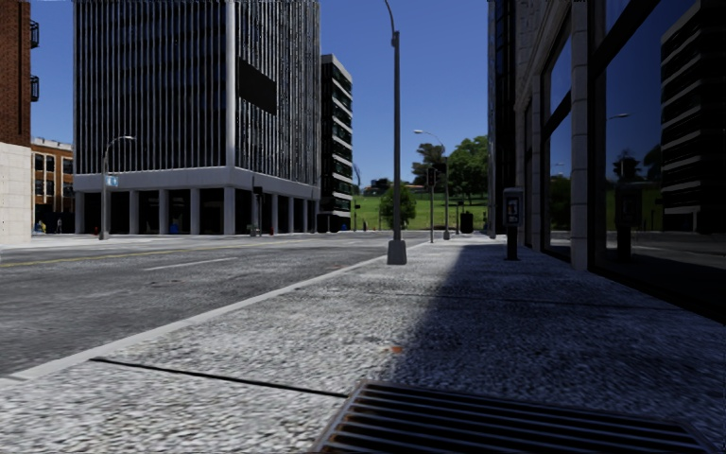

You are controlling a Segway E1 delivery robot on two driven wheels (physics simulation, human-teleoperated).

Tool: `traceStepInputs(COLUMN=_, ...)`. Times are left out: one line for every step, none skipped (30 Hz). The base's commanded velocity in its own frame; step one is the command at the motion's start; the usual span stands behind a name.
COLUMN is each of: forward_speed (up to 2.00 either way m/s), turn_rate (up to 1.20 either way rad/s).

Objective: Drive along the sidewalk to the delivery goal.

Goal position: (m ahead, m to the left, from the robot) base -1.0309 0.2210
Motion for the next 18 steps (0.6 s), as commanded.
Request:
traceStepInputs(forward_speed=1.41, turn_rate=0.0)
traceStepInputs(forward_speed=1.24, turn_rate=0.0)
traceStepInputs(forward_speed=0.92, turn_rate=0.0)
traceStepInputs(forward_speed=0.0, turn_rate=0.0)
traceStepInputs(forward_speed=0.0, turn_rate=0.0)
traceStepInputs(forward_speed=0.0, turn_rate=0.0)
traceStepInputs(forward_speed=0.0, turn_rate=0.0)
traceStepInputs(forward_speed=0.0, turn_rate=0.0)
traceStepInputs(forward_speed=0.0, turn_rate=0.0)
traceStepInputs(forward_speed=0.0, turn_rate=0.0)
traceStepInputs(forward_speed=0.0, turn_rate=0.0)
traceStepInputs(forward_speed=0.0, turn_rate=0.0)
traceStepInputs(forward_speed=0.0, turn_rate=0.0)
traceStepInputs(forward_speed=0.0, turn_rate=0.0)
traceStepInputs(forward_speed=0.0, turn_rate=0.0)
traceStepInputs(forward_speed=0.0, turn_rate=0.0)
traceStepInputs(forward_speed=0.0, turn_rate=0.0)
traceStepInputs(forward_speed=0.0, turn_rate=0.0)
